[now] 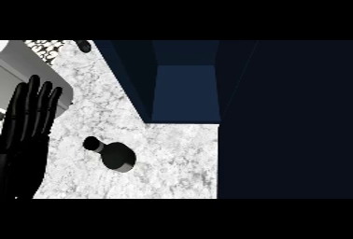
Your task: Pick up the wine, place it into the cabinet and close the cabinet
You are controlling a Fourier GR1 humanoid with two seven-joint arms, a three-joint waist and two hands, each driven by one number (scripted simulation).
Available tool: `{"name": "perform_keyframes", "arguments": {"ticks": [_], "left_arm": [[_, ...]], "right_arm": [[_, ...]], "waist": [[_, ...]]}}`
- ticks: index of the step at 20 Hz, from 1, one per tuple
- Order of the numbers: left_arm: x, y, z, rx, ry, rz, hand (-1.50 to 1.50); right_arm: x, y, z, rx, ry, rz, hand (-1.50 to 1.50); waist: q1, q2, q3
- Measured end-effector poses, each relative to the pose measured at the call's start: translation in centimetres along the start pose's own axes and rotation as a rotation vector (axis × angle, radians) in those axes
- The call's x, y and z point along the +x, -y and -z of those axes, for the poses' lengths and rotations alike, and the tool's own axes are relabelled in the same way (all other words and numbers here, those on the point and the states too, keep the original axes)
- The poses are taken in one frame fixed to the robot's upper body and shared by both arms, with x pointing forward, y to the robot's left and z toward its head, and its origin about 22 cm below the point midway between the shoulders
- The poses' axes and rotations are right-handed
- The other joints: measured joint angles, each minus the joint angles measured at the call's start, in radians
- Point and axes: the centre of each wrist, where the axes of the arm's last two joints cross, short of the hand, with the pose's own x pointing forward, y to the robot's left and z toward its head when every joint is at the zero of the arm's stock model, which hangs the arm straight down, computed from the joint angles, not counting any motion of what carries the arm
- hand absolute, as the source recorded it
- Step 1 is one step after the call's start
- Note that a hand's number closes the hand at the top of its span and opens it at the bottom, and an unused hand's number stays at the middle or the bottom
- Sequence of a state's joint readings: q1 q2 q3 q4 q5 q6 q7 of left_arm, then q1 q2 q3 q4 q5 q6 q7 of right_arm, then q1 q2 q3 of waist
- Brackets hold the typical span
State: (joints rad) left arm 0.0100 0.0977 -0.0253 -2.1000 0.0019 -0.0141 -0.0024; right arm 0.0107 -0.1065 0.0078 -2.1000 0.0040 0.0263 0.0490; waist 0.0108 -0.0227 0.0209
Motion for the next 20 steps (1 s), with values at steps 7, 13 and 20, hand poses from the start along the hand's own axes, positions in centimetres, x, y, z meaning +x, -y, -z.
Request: {"name": "perform_keyframes", "arguments": {"ticks": [7,13,20], "left_arm": [[-0.9,4.0,2.5,-0.142,-0.06,-0.1,-1.5],[0.4,7.5,3.5,-0.214,-0.211,-0.255,-1.5],[5.5,10.7,2.6,-0.238,-0.264,-0.304,-1.5]], "right_arm": [[0.7,-1.2,-2.2,0.041,0.03,0.065,-1.5],[3.2,-1.6,-3.9,0.245,-0.014,0.177,-1.5],[5.7,-1.5,-5.0,0.3,-0.061,0.189,-1.5]], "waist": [[-0.028,0.02,-0.017],[-0.03,0.019,-0.019],[-0.019,0.018,-0.02]]}}
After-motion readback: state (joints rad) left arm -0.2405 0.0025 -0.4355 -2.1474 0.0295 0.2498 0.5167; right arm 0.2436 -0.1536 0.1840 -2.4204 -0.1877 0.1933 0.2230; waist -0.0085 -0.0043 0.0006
